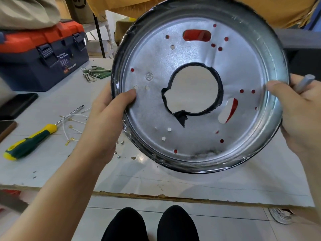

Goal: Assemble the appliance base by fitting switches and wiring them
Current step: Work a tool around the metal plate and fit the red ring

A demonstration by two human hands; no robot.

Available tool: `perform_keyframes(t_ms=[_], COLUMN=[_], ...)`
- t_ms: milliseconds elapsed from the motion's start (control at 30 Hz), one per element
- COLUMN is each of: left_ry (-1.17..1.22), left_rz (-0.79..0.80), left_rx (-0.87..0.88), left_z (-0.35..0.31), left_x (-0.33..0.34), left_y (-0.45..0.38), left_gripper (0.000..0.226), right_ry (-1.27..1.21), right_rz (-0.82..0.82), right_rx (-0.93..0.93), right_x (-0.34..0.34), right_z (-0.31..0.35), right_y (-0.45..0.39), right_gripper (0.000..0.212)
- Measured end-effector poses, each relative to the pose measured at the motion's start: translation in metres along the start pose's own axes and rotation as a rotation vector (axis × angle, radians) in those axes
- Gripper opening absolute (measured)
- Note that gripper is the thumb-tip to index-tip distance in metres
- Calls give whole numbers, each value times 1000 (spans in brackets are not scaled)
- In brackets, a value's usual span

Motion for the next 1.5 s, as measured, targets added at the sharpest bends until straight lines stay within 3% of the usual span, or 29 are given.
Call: perform_keyframes(t_ms=[333,467,633,867,1500], left_ry=[17,6,10,-19,31], left_rz=[36,52,37,-20,45], left_rx=[-43,-27,-22,-5,-59], left_z=[-3,-4,-7,-9,-7], left_x=[0,0,-2,-5,-5], left_y=[3,4,2,1,2], left_gripper=[17,15,29,20,24], right_ry=[-12,18,54,20,93], right_rz=[-12,-34,-21,-18,-47], right_rx=[-37,-67,-87,-108,-207], right_x=[-1,-3,-3,-3,-5], right_z=[0,2,6,3,3], right_y=[1,0,1,0,2], right_gripper=[32,20,20,43,44])
Point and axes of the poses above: each hand's wrist, its own y-axis away from the middle knuckle, its own x-axis out of the palm, z = x × y, the point moved 4 cm from there along -y, towards the middle knuckle, and after that the axes turned 15 degrees about -z, right-handed, at the moved point
